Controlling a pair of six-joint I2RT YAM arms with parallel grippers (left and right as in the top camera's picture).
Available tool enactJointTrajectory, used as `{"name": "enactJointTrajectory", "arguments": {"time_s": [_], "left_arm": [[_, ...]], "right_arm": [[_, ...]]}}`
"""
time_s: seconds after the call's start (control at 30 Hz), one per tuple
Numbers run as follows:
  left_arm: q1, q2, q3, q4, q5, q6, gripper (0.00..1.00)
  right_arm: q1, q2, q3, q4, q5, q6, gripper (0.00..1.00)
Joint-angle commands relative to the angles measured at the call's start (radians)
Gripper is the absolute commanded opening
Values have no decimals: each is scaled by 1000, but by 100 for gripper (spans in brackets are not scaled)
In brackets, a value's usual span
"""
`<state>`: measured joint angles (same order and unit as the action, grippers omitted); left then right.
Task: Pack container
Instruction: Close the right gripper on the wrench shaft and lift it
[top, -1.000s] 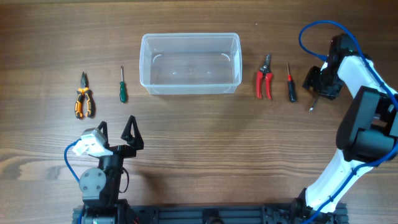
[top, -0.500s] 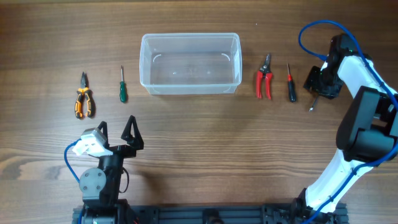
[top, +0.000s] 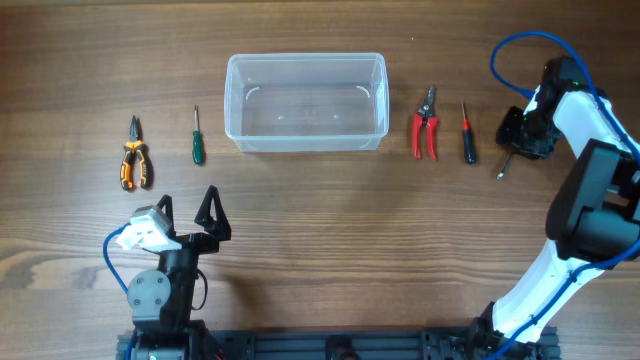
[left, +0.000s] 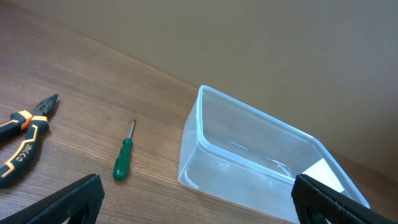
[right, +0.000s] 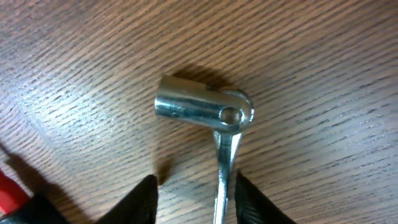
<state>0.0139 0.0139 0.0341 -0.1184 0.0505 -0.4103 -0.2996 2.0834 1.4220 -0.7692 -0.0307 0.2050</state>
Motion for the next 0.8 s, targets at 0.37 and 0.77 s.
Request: {"name": "enactJointTrajectory", "arguments": {"time_s": [0.37, 0.77], "left_arm": [[-4, -6, -8, 3, 8, -13, 100], [-4, -6, -8, 3, 8, -13, 100]], "right_arm": [[-9, 65, -14, 0, -10, 3, 27], [-9, 65, -14, -2, 11, -4, 9]]}}
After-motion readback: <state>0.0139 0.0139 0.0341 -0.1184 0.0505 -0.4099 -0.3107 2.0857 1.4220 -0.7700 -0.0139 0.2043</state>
